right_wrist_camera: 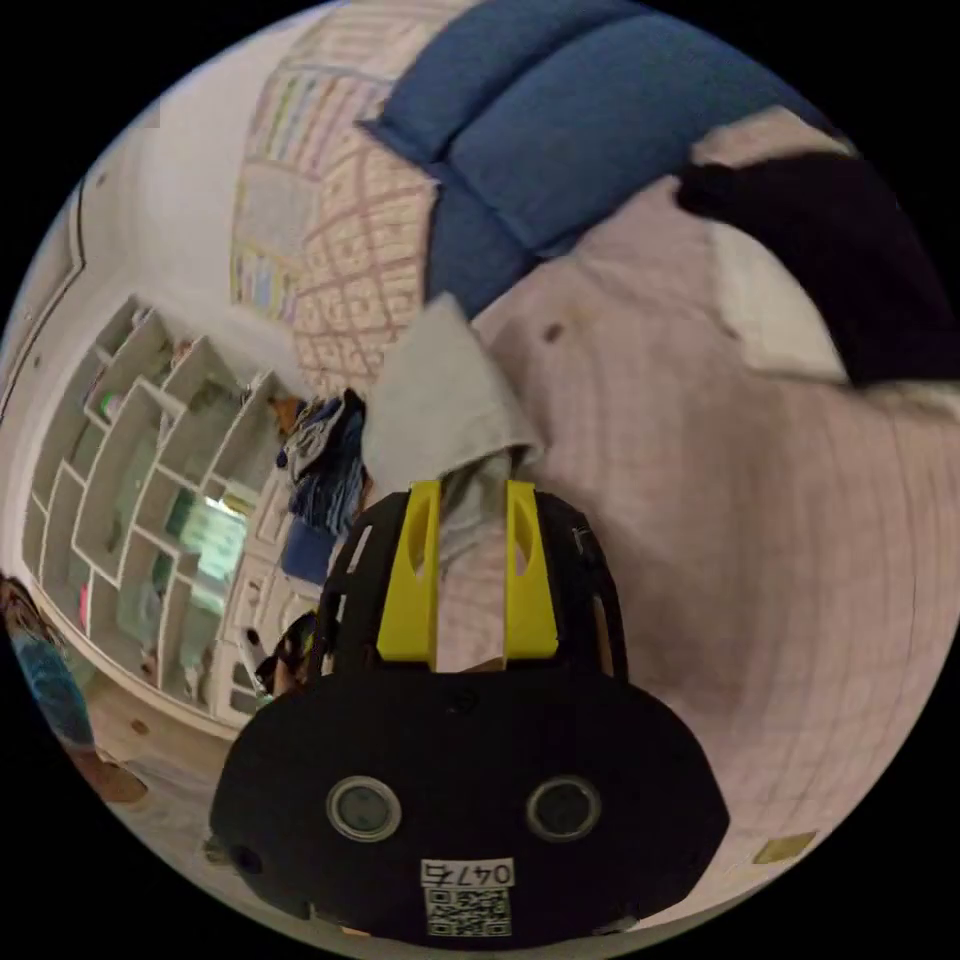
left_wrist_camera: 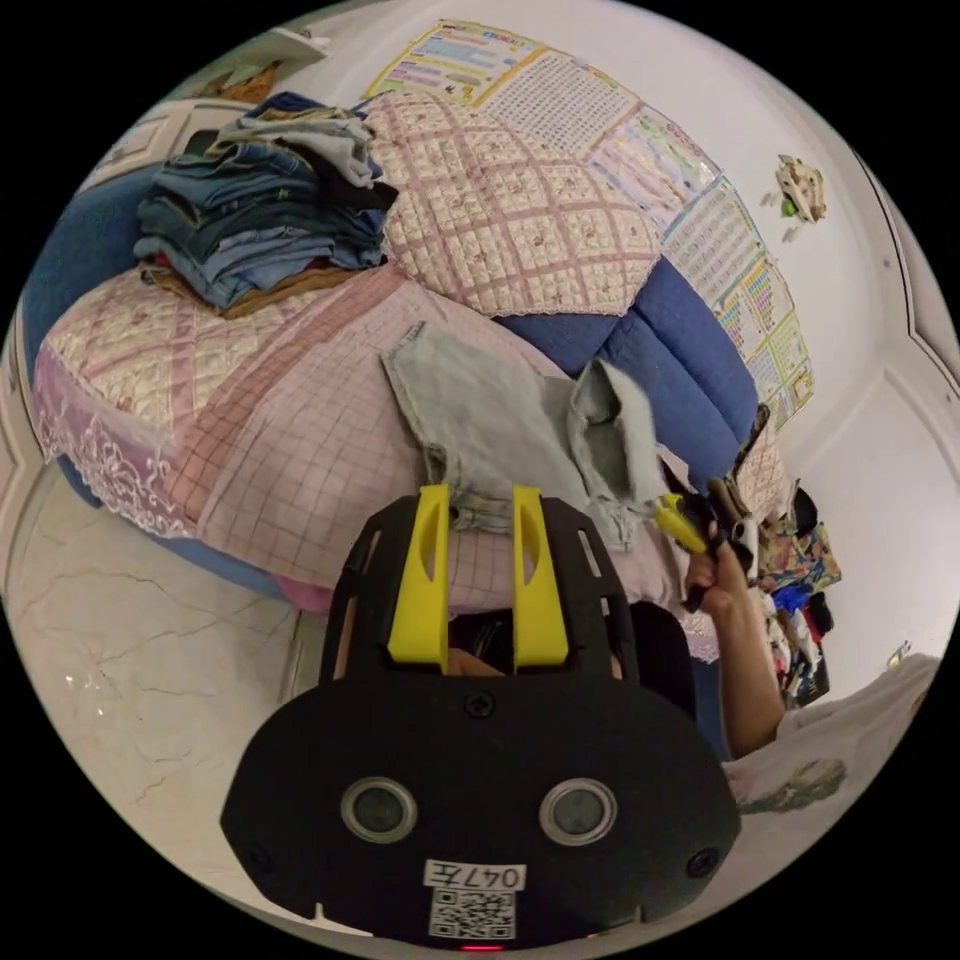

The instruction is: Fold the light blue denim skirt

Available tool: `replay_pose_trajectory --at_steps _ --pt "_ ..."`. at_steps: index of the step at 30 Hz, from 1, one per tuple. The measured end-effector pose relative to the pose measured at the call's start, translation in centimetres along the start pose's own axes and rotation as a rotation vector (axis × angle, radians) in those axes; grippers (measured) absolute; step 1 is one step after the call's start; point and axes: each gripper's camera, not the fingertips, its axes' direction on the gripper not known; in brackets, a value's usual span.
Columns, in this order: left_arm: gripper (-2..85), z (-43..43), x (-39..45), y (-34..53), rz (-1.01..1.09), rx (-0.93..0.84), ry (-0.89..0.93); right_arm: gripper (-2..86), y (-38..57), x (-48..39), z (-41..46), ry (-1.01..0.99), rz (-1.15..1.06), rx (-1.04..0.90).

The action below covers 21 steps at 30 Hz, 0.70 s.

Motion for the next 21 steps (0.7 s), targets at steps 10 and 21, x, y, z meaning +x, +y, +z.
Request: replay_pose_trajectory --at_steps 10,21 --pt "12.0 -1.9 -3.8 -1.4 -0.200 0.002 0.173 8.3 -0.6 -10.6 -4.5 0.002 -0.330 -0.035" --pt "13.5 -6.5 -5.4 -3.6 -0.273 0.005 0.174 7.5 9.3 -35.9 6.7 0.432 -1.200 -0.318"
